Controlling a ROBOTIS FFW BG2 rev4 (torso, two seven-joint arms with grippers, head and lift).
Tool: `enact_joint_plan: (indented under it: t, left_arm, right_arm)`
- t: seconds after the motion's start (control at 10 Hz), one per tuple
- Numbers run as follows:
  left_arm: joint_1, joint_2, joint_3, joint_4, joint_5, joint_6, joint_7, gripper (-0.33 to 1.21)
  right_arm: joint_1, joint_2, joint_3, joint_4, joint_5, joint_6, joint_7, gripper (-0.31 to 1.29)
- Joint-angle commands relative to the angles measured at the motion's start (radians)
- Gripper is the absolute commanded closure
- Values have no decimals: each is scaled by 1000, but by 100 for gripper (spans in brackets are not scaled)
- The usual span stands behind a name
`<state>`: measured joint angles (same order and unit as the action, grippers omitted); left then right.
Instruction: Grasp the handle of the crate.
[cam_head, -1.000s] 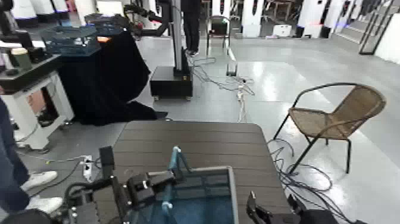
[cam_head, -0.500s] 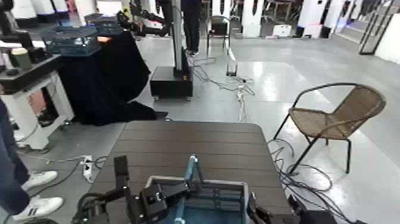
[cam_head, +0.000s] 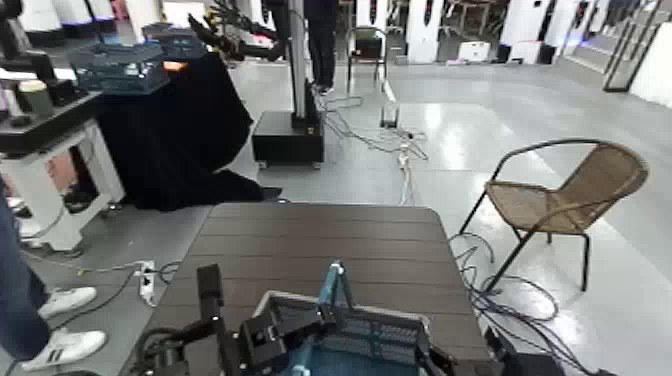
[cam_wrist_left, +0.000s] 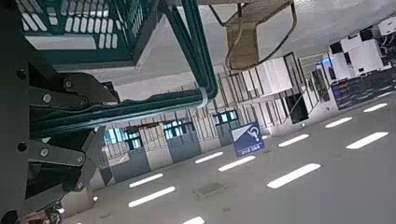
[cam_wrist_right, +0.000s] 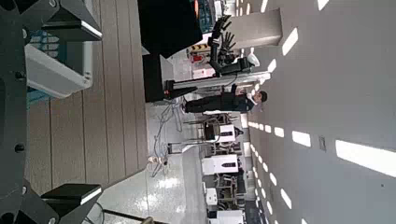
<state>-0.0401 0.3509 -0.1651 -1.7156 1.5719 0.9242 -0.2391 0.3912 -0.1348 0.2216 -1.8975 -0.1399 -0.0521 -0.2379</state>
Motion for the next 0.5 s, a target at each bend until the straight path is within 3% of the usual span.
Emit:
enact_joint_plan:
  t: [0.1,0.5]
  left_arm:
    - [3,-4,1,4,2,-4,-3,120]
    - [6,-12,3,5,2,-11,-8,119]
  right_arm:
    - [0,0,1,0,0,0,-1,15]
    - [-2,-3,4,-6,3,14,-15,15]
